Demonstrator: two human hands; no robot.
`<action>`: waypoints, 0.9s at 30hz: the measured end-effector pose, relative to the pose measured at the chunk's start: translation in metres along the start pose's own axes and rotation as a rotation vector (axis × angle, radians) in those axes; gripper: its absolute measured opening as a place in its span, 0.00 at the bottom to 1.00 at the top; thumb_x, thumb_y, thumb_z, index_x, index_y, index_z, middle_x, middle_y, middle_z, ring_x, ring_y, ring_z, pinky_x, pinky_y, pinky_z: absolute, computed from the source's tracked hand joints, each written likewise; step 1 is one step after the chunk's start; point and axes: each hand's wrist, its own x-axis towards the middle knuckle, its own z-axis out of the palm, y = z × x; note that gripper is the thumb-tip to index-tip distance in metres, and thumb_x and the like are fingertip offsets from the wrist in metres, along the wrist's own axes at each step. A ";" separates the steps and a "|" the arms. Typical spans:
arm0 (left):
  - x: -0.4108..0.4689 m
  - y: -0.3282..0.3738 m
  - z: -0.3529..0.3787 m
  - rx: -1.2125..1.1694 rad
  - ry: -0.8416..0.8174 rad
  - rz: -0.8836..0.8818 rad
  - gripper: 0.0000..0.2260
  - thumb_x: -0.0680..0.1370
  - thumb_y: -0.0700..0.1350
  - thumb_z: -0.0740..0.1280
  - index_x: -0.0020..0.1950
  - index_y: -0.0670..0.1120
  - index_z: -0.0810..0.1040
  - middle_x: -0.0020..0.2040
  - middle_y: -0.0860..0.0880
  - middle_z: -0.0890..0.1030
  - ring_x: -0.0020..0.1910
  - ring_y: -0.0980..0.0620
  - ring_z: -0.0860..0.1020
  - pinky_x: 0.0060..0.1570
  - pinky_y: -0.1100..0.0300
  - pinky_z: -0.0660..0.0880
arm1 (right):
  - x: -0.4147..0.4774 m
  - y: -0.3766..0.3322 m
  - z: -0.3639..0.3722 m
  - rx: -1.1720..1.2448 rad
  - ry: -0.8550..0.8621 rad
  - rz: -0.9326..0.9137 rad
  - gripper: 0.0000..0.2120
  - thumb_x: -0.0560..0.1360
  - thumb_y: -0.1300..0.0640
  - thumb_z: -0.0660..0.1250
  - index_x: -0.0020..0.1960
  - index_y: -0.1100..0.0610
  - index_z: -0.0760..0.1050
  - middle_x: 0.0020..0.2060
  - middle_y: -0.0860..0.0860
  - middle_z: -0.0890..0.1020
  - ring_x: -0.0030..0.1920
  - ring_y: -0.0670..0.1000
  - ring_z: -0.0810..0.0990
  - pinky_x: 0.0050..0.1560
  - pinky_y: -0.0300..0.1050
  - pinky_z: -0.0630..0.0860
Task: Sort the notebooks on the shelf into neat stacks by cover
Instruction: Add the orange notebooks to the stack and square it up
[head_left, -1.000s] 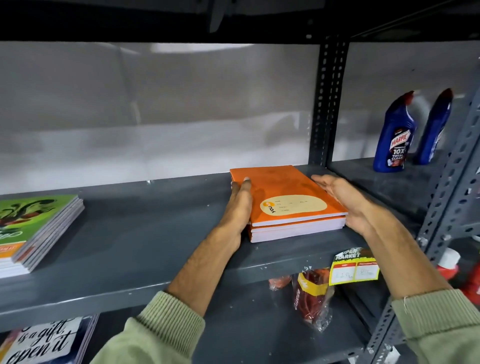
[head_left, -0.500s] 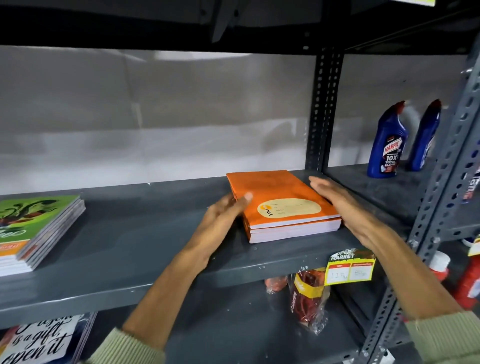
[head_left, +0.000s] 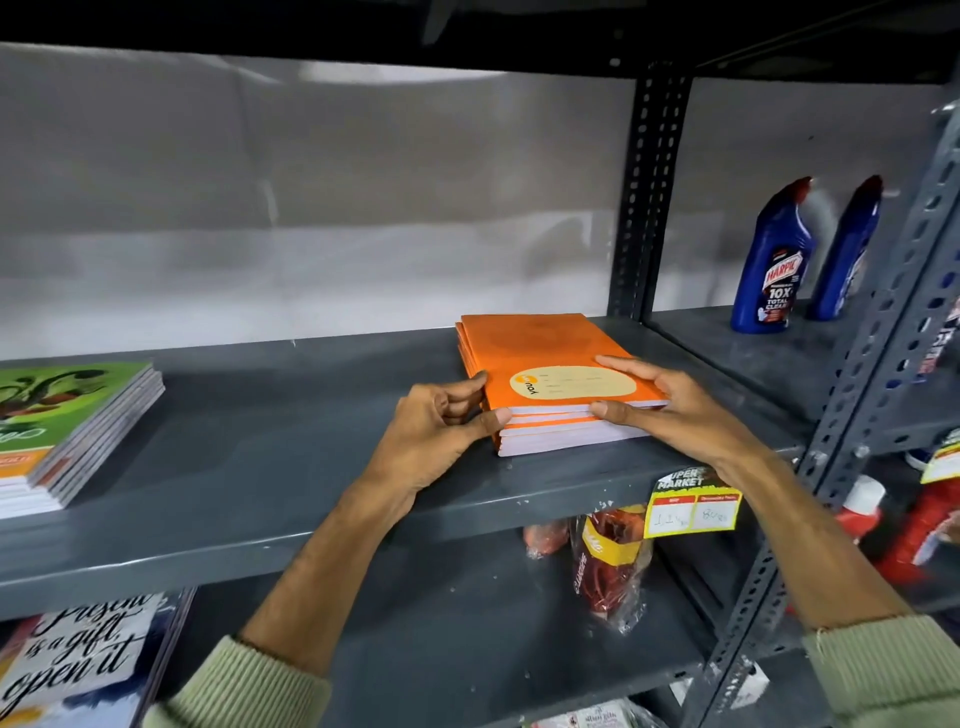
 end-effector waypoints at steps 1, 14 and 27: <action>-0.002 0.001 0.000 0.013 0.001 0.003 0.29 0.72 0.45 0.77 0.71 0.43 0.75 0.62 0.49 0.83 0.61 0.61 0.80 0.68 0.60 0.73 | 0.000 0.000 0.000 -0.006 -0.001 -0.007 0.33 0.68 0.44 0.76 0.72 0.43 0.72 0.58 0.33 0.77 0.55 0.31 0.75 0.48 0.24 0.69; -0.012 0.008 0.006 0.377 0.045 0.188 0.25 0.73 0.51 0.74 0.69 0.48 0.77 0.58 0.55 0.84 0.55 0.62 0.82 0.61 0.64 0.76 | -0.001 0.006 -0.004 -0.046 0.010 -0.049 0.36 0.64 0.43 0.78 0.71 0.43 0.74 0.72 0.42 0.70 0.70 0.44 0.68 0.69 0.42 0.63; -0.014 0.010 0.007 0.427 0.022 0.233 0.22 0.76 0.47 0.72 0.69 0.45 0.76 0.63 0.50 0.82 0.56 0.61 0.81 0.61 0.70 0.74 | -0.004 0.010 -0.005 -0.145 0.018 -0.103 0.33 0.66 0.33 0.70 0.70 0.39 0.73 0.77 0.47 0.66 0.77 0.47 0.62 0.72 0.49 0.62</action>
